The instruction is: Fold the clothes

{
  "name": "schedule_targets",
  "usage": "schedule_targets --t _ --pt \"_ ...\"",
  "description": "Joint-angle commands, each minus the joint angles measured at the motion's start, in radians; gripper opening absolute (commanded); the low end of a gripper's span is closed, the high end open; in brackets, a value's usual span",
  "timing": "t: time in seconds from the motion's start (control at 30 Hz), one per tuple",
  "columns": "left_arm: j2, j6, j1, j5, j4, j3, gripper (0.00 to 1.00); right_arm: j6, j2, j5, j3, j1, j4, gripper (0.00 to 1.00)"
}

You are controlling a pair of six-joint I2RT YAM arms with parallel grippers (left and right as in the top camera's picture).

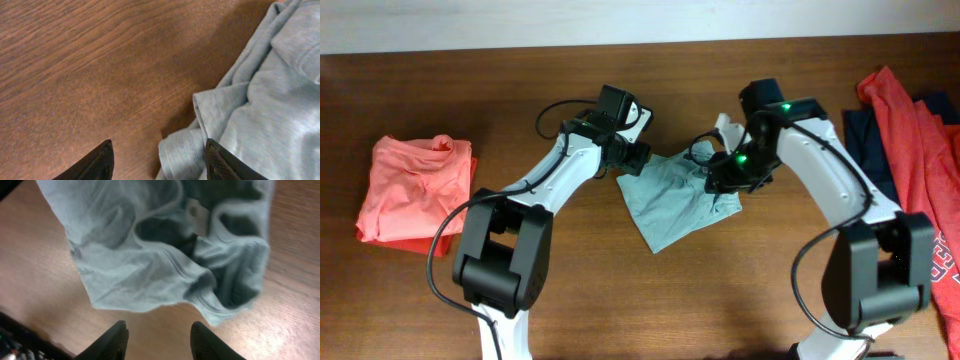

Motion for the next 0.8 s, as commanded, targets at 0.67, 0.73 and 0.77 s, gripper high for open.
schedule_targets --t 0.67,0.73,0.77 --pt "0.05 0.02 -0.003 -0.003 -0.033 0.011 0.58 0.028 0.142 0.105 -0.035 0.058 0.06 0.38" --pt "0.05 0.019 -0.003 -0.003 -0.034 0.01 0.58 0.028 0.142 0.105 -0.046 0.058 0.069 0.29" --pt "0.05 0.02 -0.003 -0.003 -0.034 0.009 0.58 0.029 0.142 0.105 -0.053 0.058 0.072 0.23"
